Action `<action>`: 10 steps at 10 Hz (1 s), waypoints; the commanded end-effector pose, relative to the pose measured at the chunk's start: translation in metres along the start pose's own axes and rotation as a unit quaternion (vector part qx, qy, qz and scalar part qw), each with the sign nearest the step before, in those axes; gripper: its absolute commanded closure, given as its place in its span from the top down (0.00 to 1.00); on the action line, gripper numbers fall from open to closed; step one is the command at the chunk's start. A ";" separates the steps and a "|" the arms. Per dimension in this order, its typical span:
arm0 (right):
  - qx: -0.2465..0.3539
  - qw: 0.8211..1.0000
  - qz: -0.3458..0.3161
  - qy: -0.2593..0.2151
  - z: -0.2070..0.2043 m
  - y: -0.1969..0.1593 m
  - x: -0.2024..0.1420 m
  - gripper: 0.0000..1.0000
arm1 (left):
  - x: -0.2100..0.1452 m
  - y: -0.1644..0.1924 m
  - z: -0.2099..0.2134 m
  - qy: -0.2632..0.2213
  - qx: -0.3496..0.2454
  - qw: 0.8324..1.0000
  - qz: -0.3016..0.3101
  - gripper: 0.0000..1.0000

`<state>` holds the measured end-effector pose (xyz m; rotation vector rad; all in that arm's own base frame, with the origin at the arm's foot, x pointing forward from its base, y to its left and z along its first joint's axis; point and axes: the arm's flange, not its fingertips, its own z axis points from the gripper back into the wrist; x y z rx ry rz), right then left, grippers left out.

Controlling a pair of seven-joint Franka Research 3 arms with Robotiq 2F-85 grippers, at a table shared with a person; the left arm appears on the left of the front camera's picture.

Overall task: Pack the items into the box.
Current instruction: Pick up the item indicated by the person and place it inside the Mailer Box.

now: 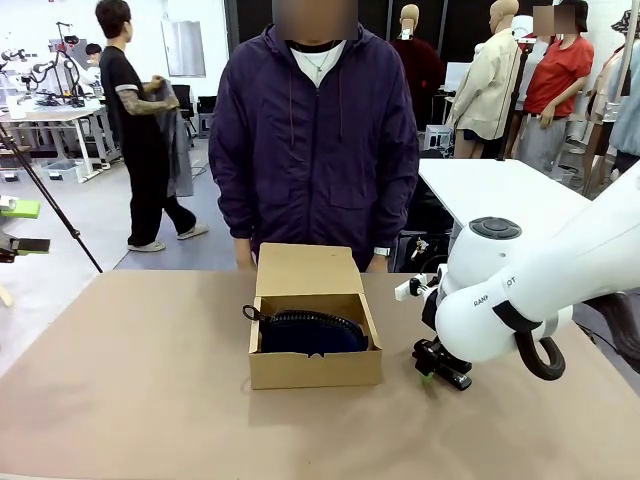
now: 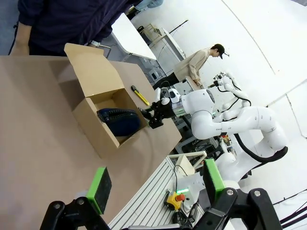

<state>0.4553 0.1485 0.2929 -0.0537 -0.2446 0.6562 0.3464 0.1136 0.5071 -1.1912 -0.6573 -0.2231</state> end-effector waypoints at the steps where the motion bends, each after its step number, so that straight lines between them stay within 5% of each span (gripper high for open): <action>1: -0.023 1.000 -0.013 -0.006 -0.006 0.003 0.007 1.00 | 0.000 -0.002 0.005 0.008 -0.001 1.000 0.002 1.00; 8: -0.027 0.999 -0.021 -0.004 -0.017 -0.003 0.007 1.00 | 0.000 -0.002 0.005 0.008 -0.001 1.000 0.002 1.00; 9: -0.030 0.999 -0.021 -0.005 -0.017 -0.004 0.007 0.58 | 0.000 -0.002 0.005 0.008 -0.001 1.000 0.002 1.00; 10: -0.028 0.999 -0.022 -0.001 -0.017 -0.005 0.007 0.02 | 0.000 -0.002 0.005 0.008 -0.001 1.000 0.002 1.00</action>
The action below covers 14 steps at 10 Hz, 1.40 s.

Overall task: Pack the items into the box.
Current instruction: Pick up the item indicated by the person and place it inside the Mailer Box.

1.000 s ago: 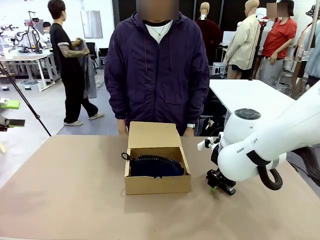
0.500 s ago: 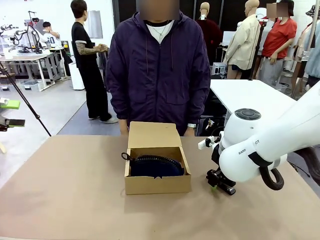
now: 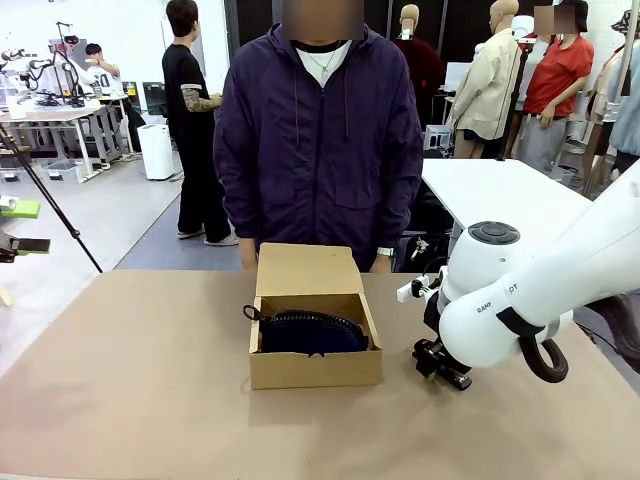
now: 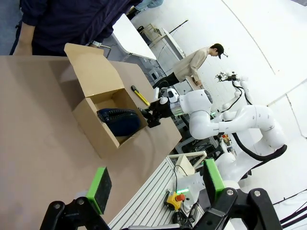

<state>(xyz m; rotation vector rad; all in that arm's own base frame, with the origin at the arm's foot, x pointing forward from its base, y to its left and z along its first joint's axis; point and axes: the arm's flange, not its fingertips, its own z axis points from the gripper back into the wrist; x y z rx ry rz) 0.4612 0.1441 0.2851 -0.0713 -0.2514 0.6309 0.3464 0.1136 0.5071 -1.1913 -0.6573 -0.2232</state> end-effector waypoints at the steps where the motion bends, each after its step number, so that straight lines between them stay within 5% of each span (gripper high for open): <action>1: -0.018 1.000 -0.010 0.001 -0.009 0.000 0.007 0.00 | 0.000 -0.002 0.005 0.008 -0.001 1.000 0.002 1.00; 11: -0.007 1.000 -0.011 0.013 -0.004 -0.003 0.001 0.00 | 0.000 -0.002 0.005 0.008 -0.001 1.000 0.002 1.00; 14: -0.003 0.998 -0.028 0.050 0.090 -0.010 -0.017 0.00 | 0.000 -0.002 0.005 0.008 -0.001 1.000 0.002 1.00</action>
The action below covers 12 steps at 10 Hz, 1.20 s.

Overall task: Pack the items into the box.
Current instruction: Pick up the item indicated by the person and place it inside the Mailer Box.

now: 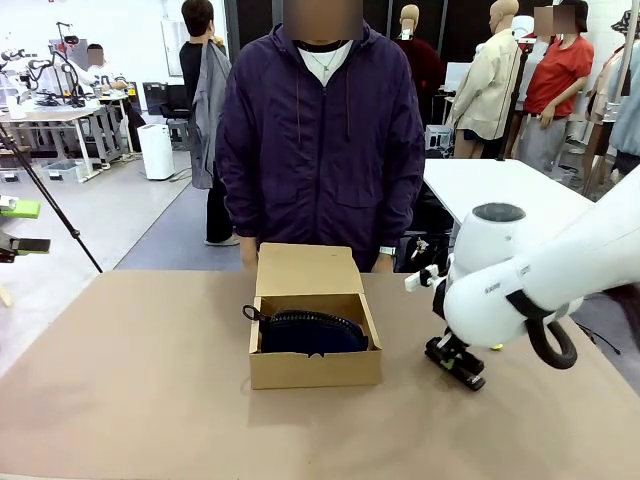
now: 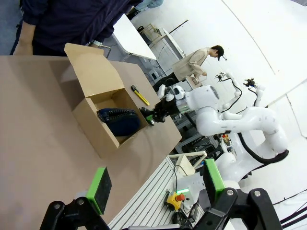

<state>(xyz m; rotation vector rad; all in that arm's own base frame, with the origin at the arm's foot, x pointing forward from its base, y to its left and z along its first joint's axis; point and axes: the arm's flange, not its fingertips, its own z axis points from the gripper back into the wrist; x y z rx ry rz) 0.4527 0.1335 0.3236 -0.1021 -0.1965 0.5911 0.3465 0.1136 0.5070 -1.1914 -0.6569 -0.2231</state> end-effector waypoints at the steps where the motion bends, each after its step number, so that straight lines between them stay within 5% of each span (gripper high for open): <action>1: 0.021 0.999 -0.019 0.030 0.085 -0.010 -0.029 0.00 | 0.000 -0.002 0.005 0.008 -0.001 1.000 0.002 1.00; 3: 0.058 0.996 -0.048 0.049 0.128 -0.021 -0.055 0.00 | 0.000 -0.002 0.005 0.008 -0.001 1.000 0.002 1.00; 6: 0.084 0.993 -0.081 0.014 0.152 -0.020 -0.093 0.00 | 0.000 -0.002 0.005 0.008 -0.001 1.000 0.002 1.00; 12: 0.073 0.994 -0.082 0.030 0.159 -0.026 -0.093 0.00 | 0.000 -0.002 0.005 0.008 -0.001 1.000 0.002 1.00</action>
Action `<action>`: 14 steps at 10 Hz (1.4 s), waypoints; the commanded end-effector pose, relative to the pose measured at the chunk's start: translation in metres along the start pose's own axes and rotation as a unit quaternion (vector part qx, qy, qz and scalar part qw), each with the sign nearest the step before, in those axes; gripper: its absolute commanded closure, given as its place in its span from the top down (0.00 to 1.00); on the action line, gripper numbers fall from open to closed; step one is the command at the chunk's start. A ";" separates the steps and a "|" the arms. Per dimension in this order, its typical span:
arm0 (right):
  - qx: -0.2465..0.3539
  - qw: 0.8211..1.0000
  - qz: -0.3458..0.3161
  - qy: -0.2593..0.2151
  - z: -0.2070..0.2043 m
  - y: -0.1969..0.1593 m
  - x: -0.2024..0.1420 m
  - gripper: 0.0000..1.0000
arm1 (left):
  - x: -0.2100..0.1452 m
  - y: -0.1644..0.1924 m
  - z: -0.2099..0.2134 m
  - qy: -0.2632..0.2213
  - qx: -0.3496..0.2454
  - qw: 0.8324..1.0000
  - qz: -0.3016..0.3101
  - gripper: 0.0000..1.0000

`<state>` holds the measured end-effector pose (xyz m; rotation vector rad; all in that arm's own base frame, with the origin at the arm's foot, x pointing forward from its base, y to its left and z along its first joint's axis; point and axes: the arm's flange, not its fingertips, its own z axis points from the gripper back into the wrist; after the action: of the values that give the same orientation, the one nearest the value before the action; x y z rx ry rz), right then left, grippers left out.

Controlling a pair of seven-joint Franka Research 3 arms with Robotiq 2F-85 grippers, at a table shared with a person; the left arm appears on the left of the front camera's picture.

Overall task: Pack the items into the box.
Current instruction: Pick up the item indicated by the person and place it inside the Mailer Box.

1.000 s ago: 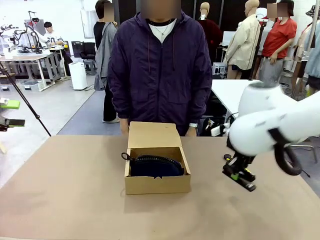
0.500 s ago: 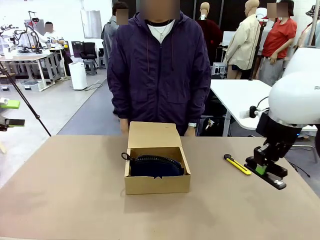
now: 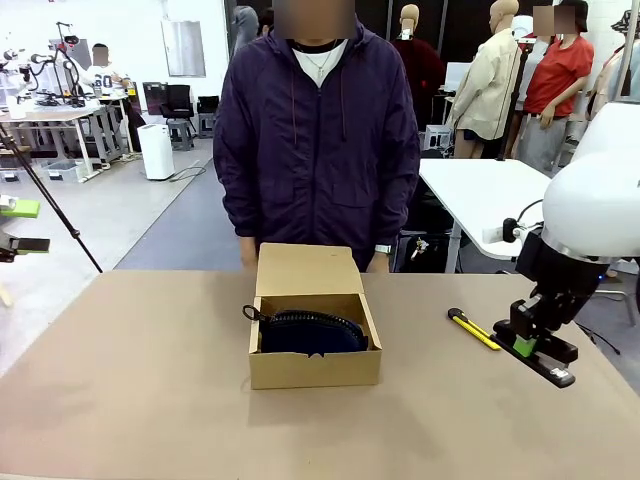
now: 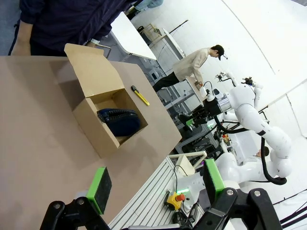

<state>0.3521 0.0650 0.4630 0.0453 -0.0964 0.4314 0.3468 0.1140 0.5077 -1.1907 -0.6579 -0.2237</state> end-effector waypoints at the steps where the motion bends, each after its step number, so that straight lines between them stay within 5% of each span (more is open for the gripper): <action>1: 0.000 1.000 0.000 0.001 -0.001 0.000 -0.001 0.00 | -0.001 -0.002 0.005 0.008 -0.001 1.000 0.003 1.00; 4: -0.025 0.994 0.065 -0.082 0.058 0.041 0.051 0.00 | -0.001 -0.002 0.005 0.008 -0.001 1.000 0.003 1.00; 7: -0.040 0.944 0.284 -0.161 0.076 0.136 0.128 0.00 | -0.001 -0.002 0.005 0.008 -0.001 1.000 0.003 1.00; 9: -0.037 0.871 0.448 -0.197 0.056 0.212 0.163 0.00 | -0.001 -0.002 0.005 0.008 -0.001 1.000 0.003 1.00; 10: -0.020 0.852 0.486 -0.195 0.040 0.236 0.176 0.00 | -0.001 -0.002 0.005 0.008 -0.001 1.000 0.003 1.00; 14: -0.031 0.819 0.543 -0.181 -0.031 0.279 0.196 0.00 | -0.001 -0.002 0.005 0.008 -0.001 1.000 0.003 1.00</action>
<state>0.4106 0.4012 0.4600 0.0257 -0.5051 1.5453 0.3468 0.1141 0.5082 -1.1906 -0.6584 -0.2246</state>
